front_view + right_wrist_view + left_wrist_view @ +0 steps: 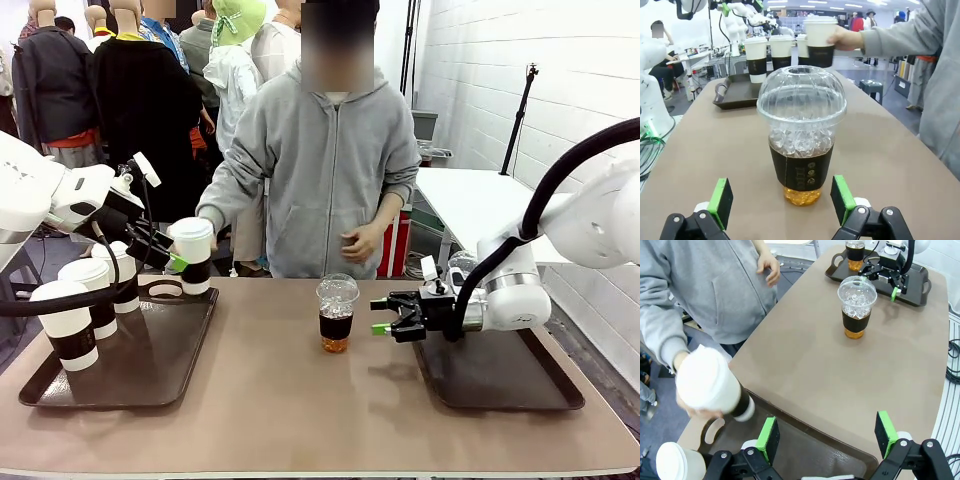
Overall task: Distribute the coffee onto the tray.
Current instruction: Pick up another iced Americano from the middle of the table and place it on the right Handle tray.
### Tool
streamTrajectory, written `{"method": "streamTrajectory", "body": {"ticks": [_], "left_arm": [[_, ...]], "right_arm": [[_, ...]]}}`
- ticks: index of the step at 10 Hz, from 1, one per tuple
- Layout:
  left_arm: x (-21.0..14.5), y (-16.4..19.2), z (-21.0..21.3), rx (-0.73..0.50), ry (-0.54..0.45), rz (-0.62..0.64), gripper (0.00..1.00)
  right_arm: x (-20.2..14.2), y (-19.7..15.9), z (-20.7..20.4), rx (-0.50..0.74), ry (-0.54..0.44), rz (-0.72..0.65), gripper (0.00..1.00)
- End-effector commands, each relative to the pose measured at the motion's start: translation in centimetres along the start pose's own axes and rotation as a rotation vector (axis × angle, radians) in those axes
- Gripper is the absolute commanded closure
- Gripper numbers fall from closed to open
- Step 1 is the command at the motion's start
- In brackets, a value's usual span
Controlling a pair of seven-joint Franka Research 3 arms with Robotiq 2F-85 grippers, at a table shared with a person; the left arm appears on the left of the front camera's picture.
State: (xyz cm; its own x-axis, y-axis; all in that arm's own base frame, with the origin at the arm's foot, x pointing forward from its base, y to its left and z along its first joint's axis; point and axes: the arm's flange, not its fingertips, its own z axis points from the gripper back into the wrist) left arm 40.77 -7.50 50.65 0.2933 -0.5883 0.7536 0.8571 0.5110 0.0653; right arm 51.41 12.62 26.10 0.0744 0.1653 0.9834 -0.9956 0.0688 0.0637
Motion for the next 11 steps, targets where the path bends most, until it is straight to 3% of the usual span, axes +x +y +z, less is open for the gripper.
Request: {"method": "streamTrajectory", "body": {"ticks": [1,11], "left_arm": [[-0.3,0.4,-0.2,-0.011,-0.026,-0.017,0.00],[-0.3,0.4,-0.2,-0.011,-0.026,-0.017,0.00]], "right_arm": [[-0.5,-1.5,-1.6,-0.013,0.006,0.012,0.00],[-1.2,-5.3,-4.6,0.063,-0.001,-0.006,0.00]]}}
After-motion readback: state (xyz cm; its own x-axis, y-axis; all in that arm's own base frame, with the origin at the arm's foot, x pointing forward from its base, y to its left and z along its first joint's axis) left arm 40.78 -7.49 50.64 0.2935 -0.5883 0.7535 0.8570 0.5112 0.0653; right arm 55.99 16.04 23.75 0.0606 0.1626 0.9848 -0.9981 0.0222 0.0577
